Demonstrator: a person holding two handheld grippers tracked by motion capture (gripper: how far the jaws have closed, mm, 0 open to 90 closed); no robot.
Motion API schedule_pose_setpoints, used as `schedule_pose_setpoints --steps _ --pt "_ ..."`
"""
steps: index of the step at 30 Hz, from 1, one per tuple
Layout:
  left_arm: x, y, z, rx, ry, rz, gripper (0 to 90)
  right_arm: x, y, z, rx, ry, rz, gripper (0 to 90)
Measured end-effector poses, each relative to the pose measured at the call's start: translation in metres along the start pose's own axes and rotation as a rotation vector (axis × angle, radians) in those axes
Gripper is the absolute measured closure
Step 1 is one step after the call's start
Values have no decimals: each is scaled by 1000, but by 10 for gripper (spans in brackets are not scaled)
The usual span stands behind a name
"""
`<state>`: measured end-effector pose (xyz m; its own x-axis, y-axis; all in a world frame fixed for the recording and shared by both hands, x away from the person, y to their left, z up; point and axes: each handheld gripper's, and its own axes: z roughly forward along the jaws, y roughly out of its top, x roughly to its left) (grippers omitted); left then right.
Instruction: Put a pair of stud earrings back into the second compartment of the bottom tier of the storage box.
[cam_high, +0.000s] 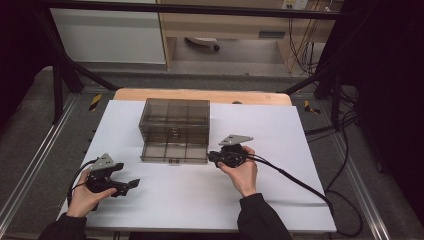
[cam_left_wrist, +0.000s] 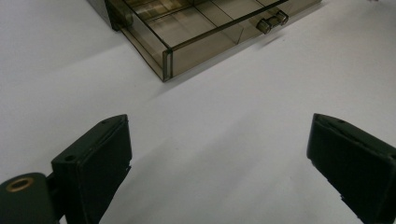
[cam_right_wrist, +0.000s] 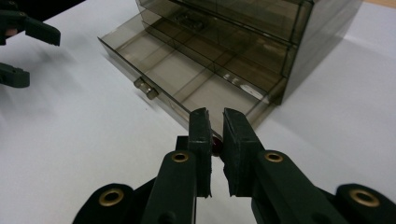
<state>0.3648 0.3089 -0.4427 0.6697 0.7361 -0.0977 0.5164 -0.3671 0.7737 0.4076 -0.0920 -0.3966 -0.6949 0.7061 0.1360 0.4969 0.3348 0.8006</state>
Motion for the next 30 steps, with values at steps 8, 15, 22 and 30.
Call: schedule_pose_setpoints --steps 8,15,22,30 --pt "1 -1 0 -3 1 -4 63 9 13 17 -7 10 -9 825" --pt "1 -1 0 -2 0 -5 63 14 24 31 -11 15 -11 825" --pt "3 -1 -1 -3 1 -6 63 18 29 49 -1 25 -5 825" --pt "3 -2 0 2 0 -7 63 19 33 67 -2 23 5 825"
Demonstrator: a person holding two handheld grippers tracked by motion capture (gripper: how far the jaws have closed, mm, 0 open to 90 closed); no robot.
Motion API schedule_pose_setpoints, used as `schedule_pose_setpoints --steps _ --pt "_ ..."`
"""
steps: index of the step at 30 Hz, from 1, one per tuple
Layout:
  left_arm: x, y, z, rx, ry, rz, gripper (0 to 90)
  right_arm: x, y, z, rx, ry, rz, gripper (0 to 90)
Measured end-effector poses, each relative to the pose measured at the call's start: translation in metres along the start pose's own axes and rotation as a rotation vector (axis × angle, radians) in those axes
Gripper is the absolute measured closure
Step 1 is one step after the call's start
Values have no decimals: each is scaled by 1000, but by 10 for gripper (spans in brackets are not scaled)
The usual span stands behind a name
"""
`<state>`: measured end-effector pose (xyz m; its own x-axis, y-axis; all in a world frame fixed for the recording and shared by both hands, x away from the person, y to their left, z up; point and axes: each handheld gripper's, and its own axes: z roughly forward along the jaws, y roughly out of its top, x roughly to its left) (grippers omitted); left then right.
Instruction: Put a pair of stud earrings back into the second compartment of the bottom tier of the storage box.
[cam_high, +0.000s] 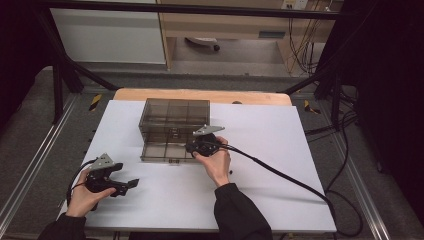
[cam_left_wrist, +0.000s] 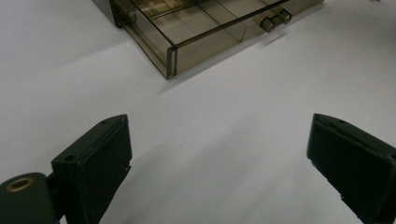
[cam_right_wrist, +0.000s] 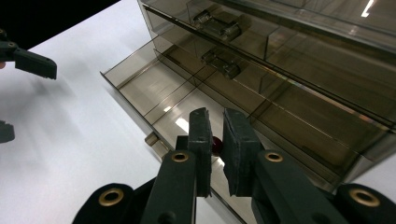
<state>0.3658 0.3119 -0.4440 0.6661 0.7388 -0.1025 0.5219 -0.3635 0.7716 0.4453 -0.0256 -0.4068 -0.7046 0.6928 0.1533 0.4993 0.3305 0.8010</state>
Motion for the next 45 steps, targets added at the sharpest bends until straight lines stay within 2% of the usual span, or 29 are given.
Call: schedule_pose_setpoints --steps 19,27,35,38,45 --pt "0 0 0 0 0 0 64 6 1 39 28 18 6 822" --pt "1 -1 0 0 1 1 64 7 -2 45 33 27 7 772" --pt "1 -1 0 -4 0 -3 64 9 3 35 25 42 -11 623" --pt "1 -1 0 -1 0 -2 63 12 6 27 24 56 -10 530" --pt "0 -1 1 0 2 -2 63 17 10 9 25 36 -43 286"
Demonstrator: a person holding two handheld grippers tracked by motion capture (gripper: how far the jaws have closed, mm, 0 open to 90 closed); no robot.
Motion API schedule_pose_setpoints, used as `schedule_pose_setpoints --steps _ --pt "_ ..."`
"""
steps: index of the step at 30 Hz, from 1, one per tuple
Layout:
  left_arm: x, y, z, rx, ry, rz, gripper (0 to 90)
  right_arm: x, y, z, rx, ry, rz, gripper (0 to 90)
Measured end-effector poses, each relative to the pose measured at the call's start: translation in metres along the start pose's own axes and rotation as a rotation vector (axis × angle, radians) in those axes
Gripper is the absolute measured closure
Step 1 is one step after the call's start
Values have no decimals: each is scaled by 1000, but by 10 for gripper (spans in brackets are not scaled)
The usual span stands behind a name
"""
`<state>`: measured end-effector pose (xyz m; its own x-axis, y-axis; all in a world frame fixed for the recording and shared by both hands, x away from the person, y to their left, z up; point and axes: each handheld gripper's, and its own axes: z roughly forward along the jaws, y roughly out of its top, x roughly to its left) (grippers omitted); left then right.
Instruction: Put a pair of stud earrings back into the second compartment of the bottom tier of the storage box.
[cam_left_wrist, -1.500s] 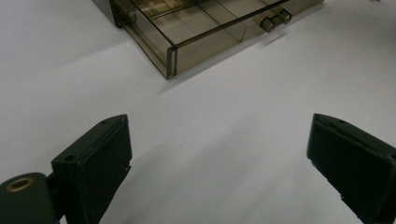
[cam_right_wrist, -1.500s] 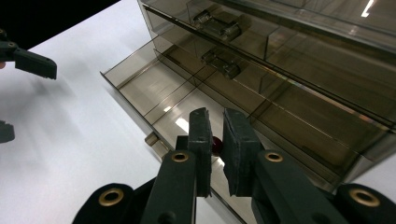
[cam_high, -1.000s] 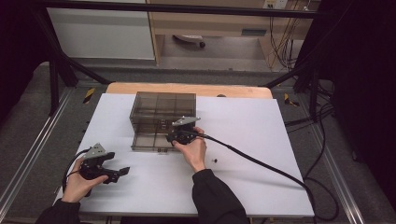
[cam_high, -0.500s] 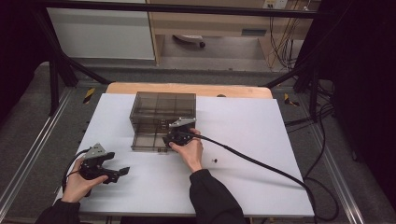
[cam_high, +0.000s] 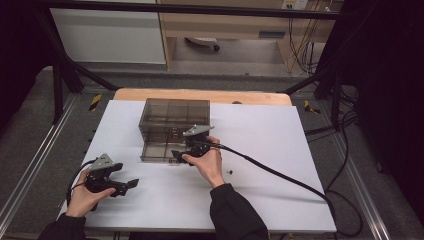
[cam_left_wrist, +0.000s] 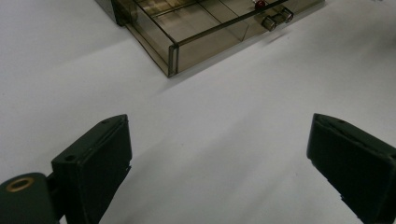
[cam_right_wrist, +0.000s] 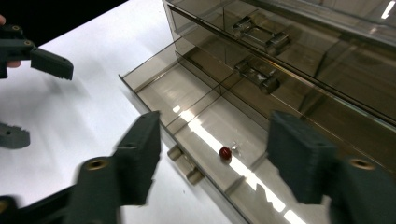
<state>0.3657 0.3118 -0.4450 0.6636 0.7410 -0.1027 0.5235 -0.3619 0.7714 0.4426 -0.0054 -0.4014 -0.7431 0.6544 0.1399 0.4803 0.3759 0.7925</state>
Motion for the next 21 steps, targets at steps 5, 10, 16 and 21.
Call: schedule_pose_setpoints --steps 5,10,16,21 --pt "-1 0 1 7 -3 5 63 -2 -1 -16 -2 -17 -24 180" --pt "-1 0 1 3 -2 3 63 -7 -6 -34 5 -32 -31 115" --pt "-1 1 0 2 0 3 63 -20 -16 -53 -7 -56 -13 89" --pt "-1 1 1 4 0 3 63 -31 -26 -67 -6 -83 -7 64"
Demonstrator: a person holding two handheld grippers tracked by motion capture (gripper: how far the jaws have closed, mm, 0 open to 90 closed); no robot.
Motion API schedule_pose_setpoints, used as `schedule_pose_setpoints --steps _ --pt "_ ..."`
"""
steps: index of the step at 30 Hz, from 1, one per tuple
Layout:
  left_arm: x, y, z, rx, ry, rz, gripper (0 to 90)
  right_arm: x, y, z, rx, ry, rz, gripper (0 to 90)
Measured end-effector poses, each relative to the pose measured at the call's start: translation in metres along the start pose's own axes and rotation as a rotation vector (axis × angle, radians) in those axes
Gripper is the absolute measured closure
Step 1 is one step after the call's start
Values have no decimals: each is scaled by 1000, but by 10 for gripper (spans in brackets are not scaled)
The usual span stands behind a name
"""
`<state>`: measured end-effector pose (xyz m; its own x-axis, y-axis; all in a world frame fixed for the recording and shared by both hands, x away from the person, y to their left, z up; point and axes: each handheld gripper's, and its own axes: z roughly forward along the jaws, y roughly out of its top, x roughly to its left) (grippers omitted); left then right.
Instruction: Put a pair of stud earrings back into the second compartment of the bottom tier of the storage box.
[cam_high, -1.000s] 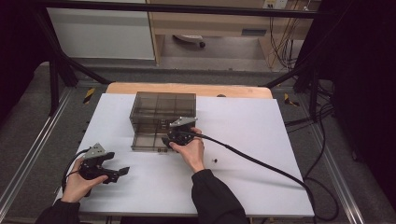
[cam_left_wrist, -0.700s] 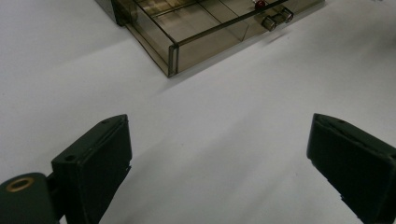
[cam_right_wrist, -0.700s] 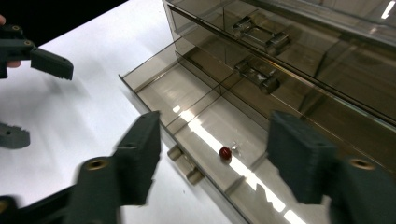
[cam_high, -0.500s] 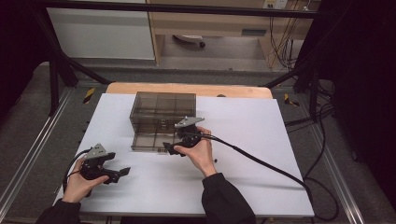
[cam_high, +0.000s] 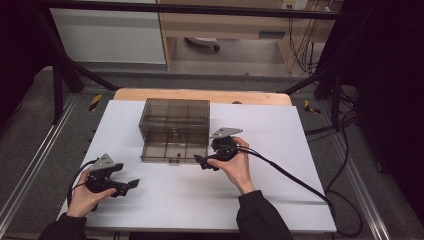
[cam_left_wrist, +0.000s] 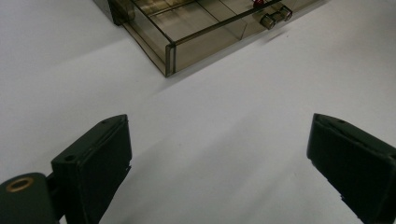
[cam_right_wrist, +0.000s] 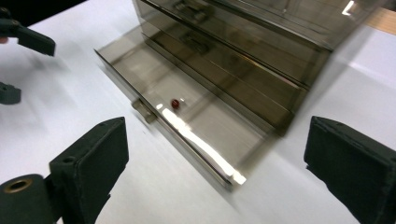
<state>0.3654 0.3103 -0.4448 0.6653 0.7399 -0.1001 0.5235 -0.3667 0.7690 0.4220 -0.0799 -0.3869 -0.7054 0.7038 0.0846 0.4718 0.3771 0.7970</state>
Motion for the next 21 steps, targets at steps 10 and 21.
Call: schedule_pose_setpoints --steps 10,21 --pt "0 0 0 4 -1 3 63 -20 -29 -23 10 -23 28 50" --pt "0 -1 1 7 -1 -1 62 -37 -61 -34 47 -41 52 55"
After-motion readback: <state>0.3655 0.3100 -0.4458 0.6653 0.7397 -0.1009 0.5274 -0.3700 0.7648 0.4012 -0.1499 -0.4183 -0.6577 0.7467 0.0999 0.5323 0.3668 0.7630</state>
